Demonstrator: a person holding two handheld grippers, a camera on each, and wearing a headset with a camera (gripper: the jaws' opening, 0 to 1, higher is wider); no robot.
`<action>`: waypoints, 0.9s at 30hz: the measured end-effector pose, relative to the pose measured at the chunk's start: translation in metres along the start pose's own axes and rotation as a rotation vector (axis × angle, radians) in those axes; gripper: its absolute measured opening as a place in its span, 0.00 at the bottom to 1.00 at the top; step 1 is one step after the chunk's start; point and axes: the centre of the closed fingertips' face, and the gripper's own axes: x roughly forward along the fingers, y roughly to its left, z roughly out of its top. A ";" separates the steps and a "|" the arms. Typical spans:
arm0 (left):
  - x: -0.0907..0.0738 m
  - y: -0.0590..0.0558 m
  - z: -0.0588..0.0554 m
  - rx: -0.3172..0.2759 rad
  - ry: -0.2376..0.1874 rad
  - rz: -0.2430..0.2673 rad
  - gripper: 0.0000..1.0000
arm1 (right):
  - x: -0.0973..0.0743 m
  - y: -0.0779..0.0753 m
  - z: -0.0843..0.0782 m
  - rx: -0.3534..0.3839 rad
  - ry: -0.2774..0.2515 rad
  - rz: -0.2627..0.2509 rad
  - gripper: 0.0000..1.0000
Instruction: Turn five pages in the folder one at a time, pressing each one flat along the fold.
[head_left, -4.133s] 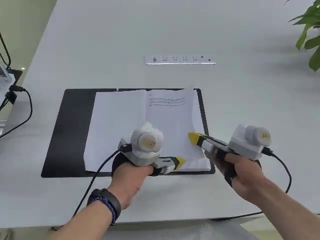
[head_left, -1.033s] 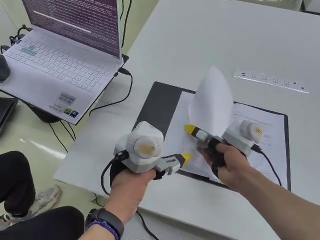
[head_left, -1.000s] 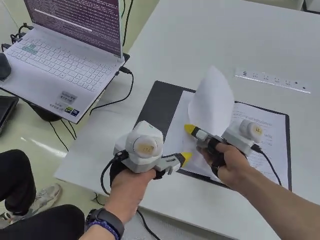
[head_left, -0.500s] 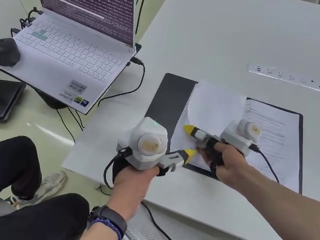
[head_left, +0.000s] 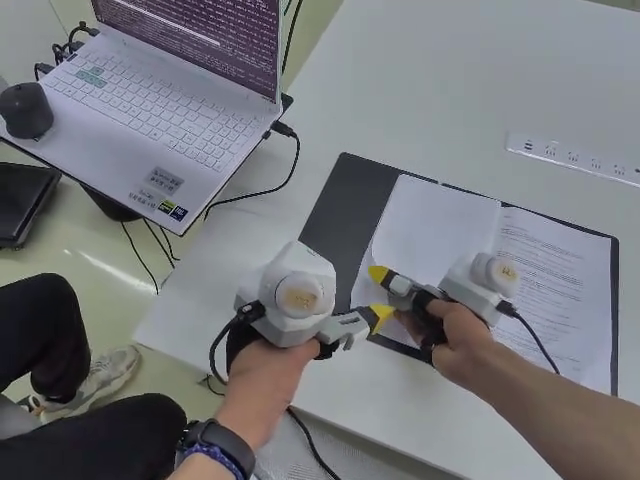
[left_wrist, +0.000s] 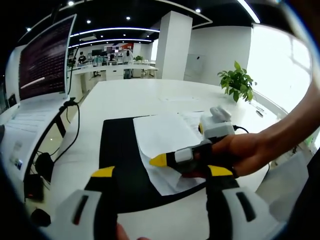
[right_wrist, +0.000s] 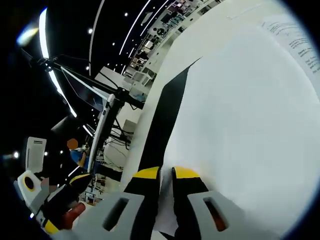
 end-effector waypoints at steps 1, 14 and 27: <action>0.000 0.000 0.000 0.001 0.000 -0.001 0.72 | 0.000 0.001 0.000 0.000 -0.004 0.001 0.09; -0.001 -0.003 -0.008 -0.011 0.011 -0.005 0.71 | -0.005 0.026 0.000 0.003 0.011 0.118 0.39; 0.004 -0.008 -0.016 -0.021 0.019 -0.014 0.65 | -0.035 0.024 0.012 -0.072 -0.001 0.154 0.48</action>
